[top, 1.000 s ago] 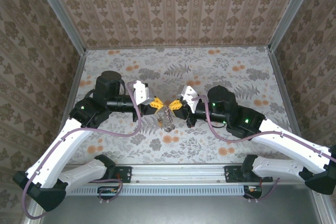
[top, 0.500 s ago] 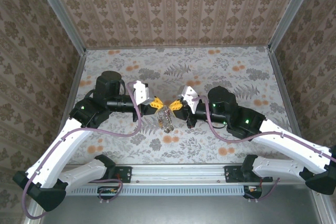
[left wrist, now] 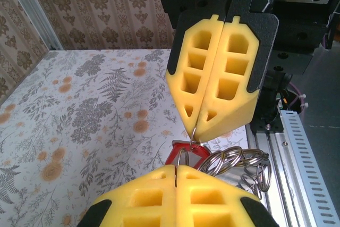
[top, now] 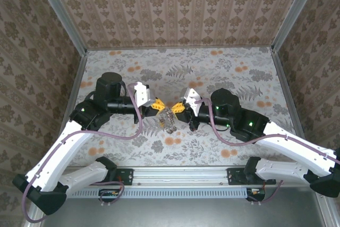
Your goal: Put the keys on the keyring
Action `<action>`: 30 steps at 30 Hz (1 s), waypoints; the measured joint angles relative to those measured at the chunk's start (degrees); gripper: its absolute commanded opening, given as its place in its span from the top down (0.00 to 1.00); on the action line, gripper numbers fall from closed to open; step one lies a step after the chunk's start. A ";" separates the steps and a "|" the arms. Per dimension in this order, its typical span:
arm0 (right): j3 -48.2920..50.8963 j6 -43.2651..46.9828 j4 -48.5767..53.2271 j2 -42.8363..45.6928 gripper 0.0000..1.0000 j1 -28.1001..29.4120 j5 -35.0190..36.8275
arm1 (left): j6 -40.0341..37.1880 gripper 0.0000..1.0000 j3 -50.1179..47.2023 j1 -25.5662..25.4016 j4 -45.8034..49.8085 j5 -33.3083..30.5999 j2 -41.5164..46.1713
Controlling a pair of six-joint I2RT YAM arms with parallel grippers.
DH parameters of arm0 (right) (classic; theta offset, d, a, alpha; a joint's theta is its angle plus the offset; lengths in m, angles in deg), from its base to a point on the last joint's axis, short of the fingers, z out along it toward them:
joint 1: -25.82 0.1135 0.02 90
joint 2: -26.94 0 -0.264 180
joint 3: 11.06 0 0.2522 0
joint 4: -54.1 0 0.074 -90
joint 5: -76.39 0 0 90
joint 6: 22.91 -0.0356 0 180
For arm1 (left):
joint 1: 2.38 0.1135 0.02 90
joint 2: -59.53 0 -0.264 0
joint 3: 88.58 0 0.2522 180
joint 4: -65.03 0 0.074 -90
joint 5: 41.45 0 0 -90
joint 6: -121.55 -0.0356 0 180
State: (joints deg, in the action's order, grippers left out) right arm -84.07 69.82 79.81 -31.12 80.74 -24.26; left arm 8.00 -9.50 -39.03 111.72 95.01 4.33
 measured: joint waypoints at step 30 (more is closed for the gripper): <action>0.07 0.00 -1.51 -0.94 1.00 0.11 0.04 | 0.00 1.00 -0.07 0.00 0.00 0.00 0.22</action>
State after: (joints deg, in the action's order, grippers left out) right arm -84.00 69.82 78.30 -32.06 80.85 -24.22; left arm 8.00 -9.56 -39.03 111.72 95.01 4.55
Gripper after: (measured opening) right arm 0.064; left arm 0.045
